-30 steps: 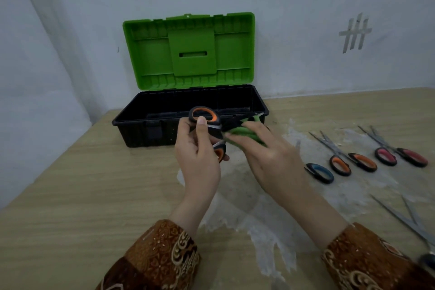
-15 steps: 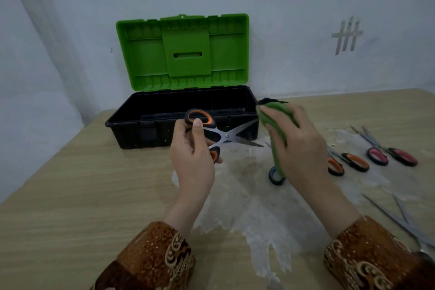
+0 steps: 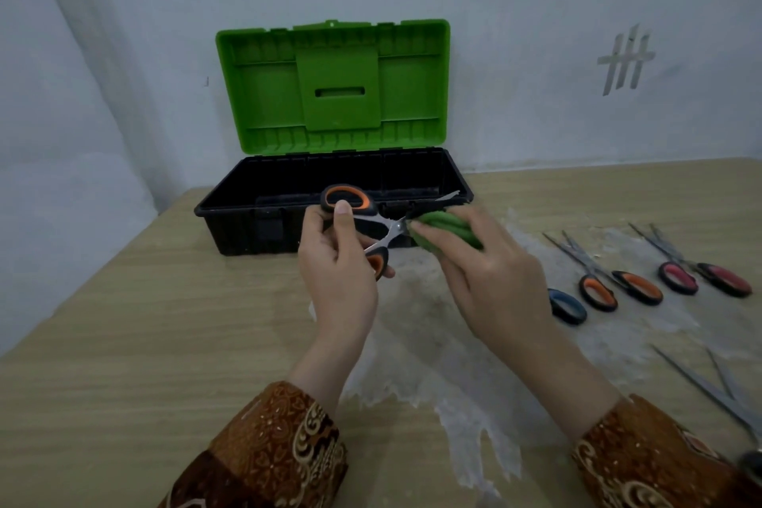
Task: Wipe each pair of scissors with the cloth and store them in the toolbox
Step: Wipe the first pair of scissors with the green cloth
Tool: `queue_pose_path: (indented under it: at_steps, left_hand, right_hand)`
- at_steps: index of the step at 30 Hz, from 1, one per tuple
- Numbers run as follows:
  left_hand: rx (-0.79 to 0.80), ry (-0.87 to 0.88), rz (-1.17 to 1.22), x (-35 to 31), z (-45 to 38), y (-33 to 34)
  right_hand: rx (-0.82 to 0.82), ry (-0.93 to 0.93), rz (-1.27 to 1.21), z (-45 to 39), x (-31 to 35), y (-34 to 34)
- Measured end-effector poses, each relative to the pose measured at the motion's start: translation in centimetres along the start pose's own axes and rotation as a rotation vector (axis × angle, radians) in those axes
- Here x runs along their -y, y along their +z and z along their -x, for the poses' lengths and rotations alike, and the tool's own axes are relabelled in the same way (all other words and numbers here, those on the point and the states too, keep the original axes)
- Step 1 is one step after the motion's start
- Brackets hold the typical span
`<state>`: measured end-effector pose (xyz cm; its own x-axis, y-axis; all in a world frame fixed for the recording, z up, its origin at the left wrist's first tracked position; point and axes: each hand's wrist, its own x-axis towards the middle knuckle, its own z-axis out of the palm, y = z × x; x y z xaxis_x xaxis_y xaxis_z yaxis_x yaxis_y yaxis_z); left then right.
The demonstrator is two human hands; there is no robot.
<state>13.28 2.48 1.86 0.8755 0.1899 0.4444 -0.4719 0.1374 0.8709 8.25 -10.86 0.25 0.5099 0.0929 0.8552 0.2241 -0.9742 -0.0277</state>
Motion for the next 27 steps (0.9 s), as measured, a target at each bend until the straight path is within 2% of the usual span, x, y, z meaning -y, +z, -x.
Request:
queue_pose_path:
  at_steps: [4,6,11,13,17,21,27]
  left_hand:
    - [0.046,0.186,-0.073,0.0,0.3,-0.1]
    - [0.078,0.269,-0.131,0.3,0.2,-0.2]
    - [0.082,0.261,-0.134,0.7,0.1,-0.3]
    - [0.105,0.351,-0.190,0.5,0.3,-0.3]
    - [0.158,0.519,-0.325,0.4,0.4,-0.4]
    - [0.174,0.604,-0.377,0.4,0.0,-0.8]
    - [0.189,0.539,-0.341,0.3,0.6,-0.4]
  right_hand:
    - [0.007,-0.118,-0.028,0.0,1.3,0.2]
    - [0.026,-0.075,-0.002,-0.1,1.5,0.4]
    - [-0.036,0.099,-0.021,-0.2,0.4,0.1]
    - [-0.052,0.134,-0.092,-0.3,0.1,-0.1]
    - [0.049,0.120,-0.208,-0.3,1.0,0.1]
    - [0.101,0.099,-0.068,-0.5,1.2,0.0]
    - [0.140,0.173,0.165,-0.2,-0.4,-0.2]
